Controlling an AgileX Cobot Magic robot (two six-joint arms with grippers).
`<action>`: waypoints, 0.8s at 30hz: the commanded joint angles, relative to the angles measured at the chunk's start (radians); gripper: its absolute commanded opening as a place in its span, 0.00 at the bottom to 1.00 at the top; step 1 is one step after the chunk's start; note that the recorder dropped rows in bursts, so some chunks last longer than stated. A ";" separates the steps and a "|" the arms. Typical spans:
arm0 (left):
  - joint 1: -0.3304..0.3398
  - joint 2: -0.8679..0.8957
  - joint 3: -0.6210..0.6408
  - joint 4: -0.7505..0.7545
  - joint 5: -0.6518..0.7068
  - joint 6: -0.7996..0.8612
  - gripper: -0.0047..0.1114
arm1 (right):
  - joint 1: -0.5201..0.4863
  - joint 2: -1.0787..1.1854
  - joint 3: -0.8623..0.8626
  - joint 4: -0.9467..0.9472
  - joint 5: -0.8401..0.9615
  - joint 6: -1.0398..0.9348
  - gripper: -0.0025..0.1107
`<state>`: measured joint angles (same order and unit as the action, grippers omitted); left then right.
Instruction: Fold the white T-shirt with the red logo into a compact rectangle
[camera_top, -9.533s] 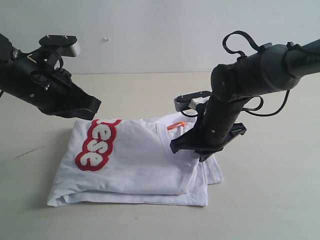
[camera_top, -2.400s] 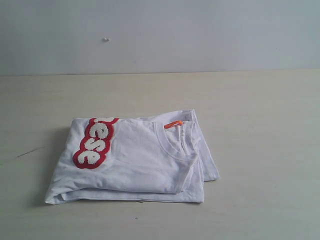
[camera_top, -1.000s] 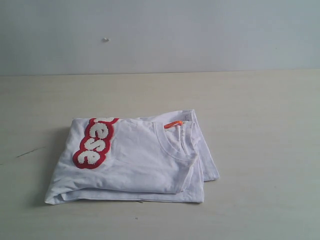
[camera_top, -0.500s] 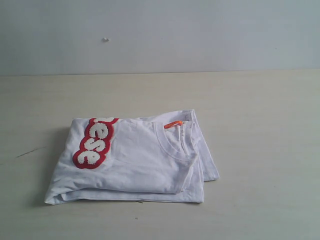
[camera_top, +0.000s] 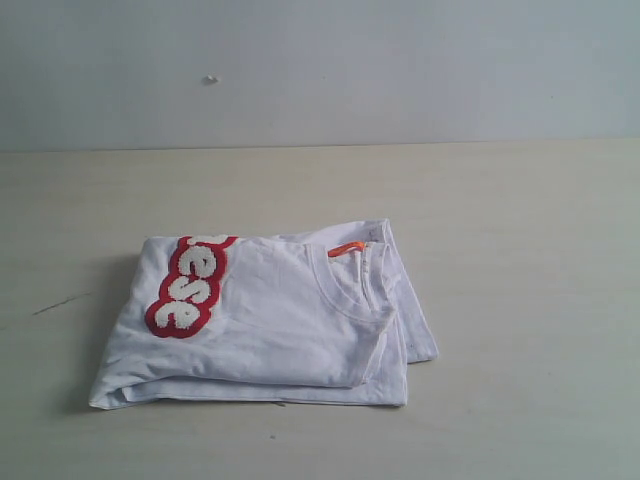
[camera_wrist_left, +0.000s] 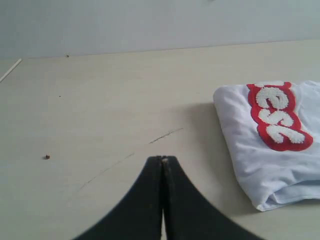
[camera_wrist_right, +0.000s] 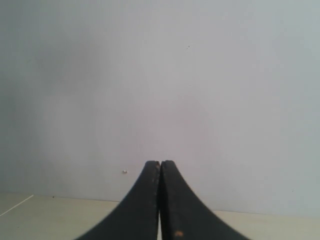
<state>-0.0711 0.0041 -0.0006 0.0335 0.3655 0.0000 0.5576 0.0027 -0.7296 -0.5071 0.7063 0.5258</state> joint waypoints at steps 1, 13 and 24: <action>0.003 -0.004 0.001 -0.011 -0.008 0.000 0.04 | 0.000 -0.003 0.003 -0.008 0.002 -0.002 0.02; 0.003 -0.004 0.001 -0.011 -0.008 0.000 0.04 | 0.000 -0.003 0.003 -0.012 -0.117 0.074 0.02; 0.003 -0.004 0.001 -0.011 -0.008 0.000 0.04 | 0.000 0.307 -0.087 0.095 0.027 -0.069 0.02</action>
<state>-0.0711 0.0041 -0.0006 0.0335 0.3655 0.0000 0.5576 0.1679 -0.7872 -0.4592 0.6707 0.5380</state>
